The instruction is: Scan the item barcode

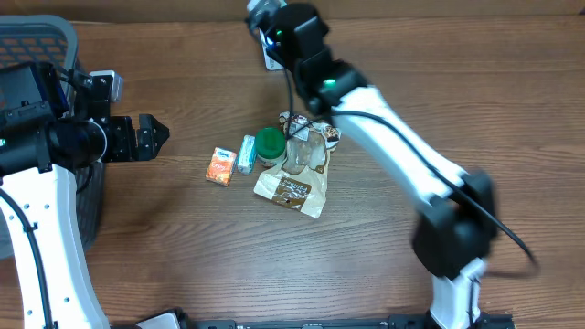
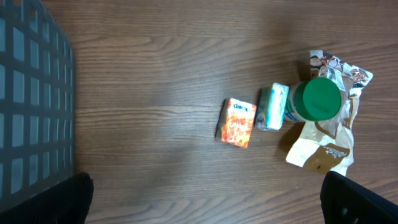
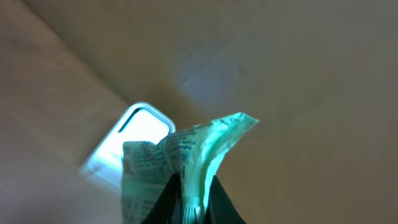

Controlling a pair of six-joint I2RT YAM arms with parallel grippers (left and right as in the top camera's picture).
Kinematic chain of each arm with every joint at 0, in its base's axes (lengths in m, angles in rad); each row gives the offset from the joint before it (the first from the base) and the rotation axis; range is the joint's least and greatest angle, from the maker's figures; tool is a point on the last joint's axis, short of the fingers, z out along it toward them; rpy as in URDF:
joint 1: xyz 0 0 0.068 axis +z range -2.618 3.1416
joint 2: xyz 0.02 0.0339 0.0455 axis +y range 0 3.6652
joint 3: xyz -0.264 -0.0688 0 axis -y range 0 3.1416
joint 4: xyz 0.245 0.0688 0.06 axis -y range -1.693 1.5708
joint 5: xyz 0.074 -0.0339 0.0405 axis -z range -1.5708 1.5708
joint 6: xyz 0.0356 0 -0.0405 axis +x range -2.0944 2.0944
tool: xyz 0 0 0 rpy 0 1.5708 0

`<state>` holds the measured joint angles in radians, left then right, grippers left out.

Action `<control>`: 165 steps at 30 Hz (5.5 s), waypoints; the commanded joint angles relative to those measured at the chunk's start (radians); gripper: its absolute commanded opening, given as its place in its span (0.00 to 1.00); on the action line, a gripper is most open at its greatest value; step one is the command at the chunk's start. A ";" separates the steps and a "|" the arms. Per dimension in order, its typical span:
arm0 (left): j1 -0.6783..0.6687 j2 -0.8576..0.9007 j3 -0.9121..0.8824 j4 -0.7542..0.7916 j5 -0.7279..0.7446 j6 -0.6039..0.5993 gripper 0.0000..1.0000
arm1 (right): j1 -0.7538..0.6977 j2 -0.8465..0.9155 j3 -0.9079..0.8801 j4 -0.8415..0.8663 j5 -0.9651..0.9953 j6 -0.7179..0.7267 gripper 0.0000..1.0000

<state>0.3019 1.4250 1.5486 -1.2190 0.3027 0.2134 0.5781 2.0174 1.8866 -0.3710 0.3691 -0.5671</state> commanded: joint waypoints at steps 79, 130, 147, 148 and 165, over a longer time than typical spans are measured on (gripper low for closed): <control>0.005 0.002 -0.003 0.000 -0.003 0.015 1.00 | -0.432 -0.331 -0.528 -0.523 -1.077 0.735 1.00; 0.005 0.002 -0.003 0.000 -0.003 0.015 1.00 | 0.334 0.072 -0.512 -0.316 0.154 0.621 0.04; 0.005 0.002 -0.003 0.000 -0.003 0.015 1.00 | 0.323 -0.365 -0.460 -0.473 -0.120 0.768 0.04; 0.005 0.002 -0.003 0.000 -0.003 0.015 1.00 | 0.316 -0.402 -0.459 -0.479 -0.176 0.794 0.04; 0.005 0.002 -0.003 0.000 -0.003 0.015 1.00 | 0.007 -0.556 -0.463 -0.623 -0.644 0.847 0.04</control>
<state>0.3019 1.4250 1.5486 -1.2194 0.3027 0.2134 0.5892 1.4647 1.4082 -0.9844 -0.3687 0.3065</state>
